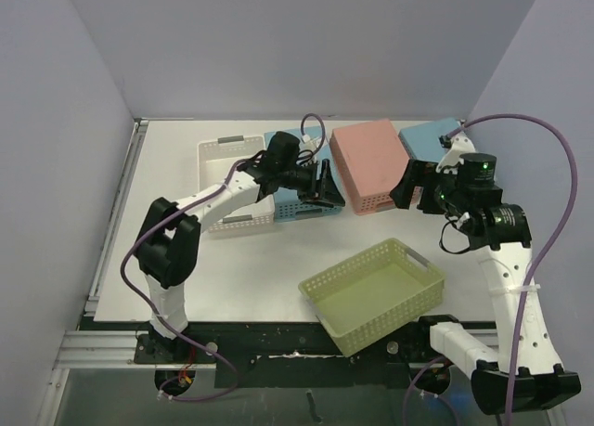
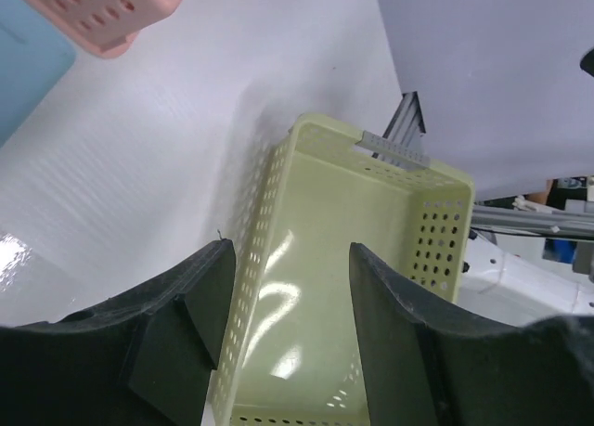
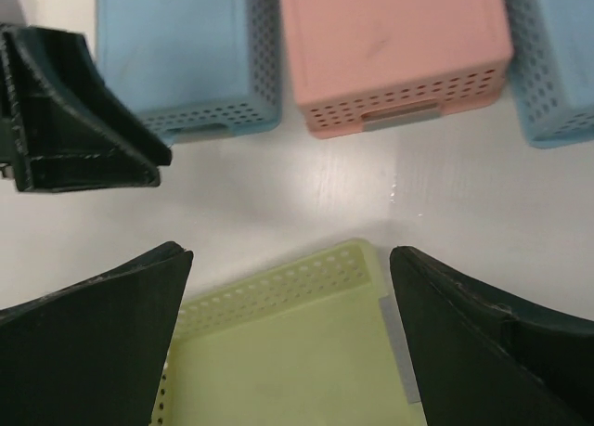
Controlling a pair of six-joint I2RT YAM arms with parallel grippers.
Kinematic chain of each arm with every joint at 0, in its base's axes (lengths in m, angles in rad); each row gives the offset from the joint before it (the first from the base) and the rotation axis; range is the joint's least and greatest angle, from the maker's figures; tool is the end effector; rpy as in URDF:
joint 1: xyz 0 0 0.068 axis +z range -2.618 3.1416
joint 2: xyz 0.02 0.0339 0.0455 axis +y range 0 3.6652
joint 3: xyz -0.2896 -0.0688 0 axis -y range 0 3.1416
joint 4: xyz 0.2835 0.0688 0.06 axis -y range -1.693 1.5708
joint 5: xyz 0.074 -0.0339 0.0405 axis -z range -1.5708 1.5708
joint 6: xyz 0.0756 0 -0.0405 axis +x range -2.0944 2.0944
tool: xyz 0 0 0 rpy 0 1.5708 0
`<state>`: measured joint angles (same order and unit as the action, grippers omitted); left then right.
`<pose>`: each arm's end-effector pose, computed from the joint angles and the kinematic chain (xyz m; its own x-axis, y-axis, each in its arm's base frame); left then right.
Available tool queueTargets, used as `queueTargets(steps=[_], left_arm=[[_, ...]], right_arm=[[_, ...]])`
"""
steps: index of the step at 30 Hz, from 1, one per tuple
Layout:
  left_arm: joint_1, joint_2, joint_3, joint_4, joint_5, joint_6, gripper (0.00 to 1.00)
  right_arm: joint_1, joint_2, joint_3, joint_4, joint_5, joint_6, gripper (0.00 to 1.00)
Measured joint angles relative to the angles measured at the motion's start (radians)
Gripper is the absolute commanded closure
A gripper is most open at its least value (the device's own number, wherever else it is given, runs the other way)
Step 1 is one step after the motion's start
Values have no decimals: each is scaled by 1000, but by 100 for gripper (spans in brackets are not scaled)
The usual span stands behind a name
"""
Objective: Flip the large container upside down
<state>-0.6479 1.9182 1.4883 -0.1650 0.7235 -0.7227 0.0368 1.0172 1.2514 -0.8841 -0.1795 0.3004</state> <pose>0.3761 -0.3474 0.2490 -0.9235 0.0773 -0.3758 0.3716 0.4237 -0.8260 0.2471 0.0226 0.3942 -0.6304 0.2681 -0.7285 0.0087 0.9408 0.3388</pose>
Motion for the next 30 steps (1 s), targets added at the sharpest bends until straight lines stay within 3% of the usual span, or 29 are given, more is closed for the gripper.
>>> queueTargets(steps=[12,23,28,30], left_arm=[[10,-168,22,-264,-179,171,49],[198,-406,-59,-289,-282,183,49],[198,-406,-85,-298,-282,187,49],[197,-406,-95,-307,-282,191,49]], right_arm=[[85,21,-106,-77,-50,108,8],[272,153,-189,-121,38,603,11],[313,320,-204,-132,66,780,29],[320,401,-208,-130,64,804,46]])
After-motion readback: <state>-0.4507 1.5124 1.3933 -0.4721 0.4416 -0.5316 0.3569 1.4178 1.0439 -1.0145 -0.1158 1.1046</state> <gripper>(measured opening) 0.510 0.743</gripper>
